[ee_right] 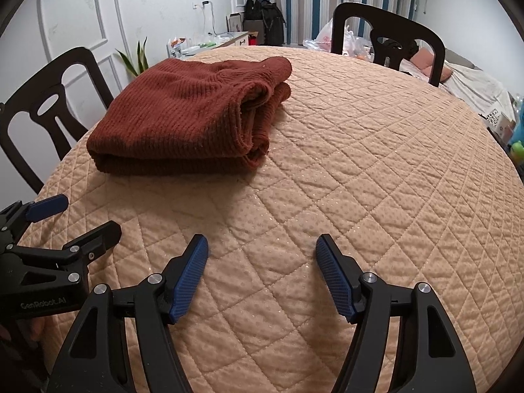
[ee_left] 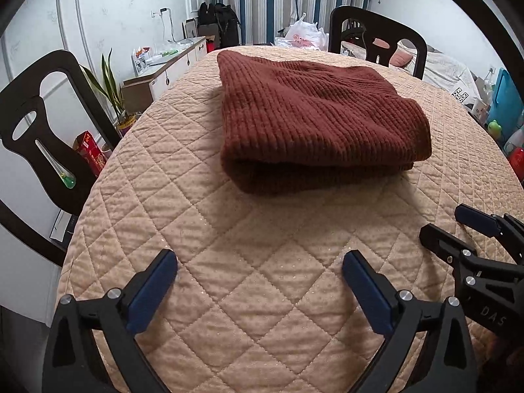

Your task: Fold small clothes

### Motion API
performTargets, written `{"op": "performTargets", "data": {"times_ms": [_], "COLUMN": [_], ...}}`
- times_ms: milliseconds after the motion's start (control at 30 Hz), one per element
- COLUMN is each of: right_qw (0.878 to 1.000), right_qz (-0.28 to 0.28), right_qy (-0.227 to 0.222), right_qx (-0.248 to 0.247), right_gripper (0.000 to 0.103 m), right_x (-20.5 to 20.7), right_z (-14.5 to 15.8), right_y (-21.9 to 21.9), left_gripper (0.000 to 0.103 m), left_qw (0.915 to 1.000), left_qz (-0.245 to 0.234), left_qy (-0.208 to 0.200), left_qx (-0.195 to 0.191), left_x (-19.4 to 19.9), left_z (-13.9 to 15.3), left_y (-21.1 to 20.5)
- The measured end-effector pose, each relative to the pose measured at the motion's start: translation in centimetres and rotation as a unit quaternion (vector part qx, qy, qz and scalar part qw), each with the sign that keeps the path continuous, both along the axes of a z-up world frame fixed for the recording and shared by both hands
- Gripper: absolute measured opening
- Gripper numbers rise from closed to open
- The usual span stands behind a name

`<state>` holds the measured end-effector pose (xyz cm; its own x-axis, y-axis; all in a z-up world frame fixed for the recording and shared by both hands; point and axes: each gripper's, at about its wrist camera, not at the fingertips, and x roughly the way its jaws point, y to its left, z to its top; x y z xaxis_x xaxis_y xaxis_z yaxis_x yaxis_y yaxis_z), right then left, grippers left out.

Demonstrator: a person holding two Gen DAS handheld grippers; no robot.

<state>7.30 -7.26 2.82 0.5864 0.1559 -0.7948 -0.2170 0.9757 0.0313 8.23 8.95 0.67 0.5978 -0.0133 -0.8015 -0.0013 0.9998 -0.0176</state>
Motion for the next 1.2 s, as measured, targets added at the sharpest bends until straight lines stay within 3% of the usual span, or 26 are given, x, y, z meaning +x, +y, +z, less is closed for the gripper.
{"op": "performTargets", "data": {"times_ms": [1200], "right_qw": [1.000], "right_qz": [0.003], "right_qy": [0.001], "right_qx": [-0.001], "right_gripper": [0.073], "right_x": [-0.07], "right_z": [-0.02], "right_y": [0.32], "left_gripper": [0.103], "left_qw": [1.0000], "left_qz": [0.000], "left_qy": [0.000], "left_qx": [0.001], "left_x": [0.03], "left_z": [0.00], "left_y": [0.00]}}
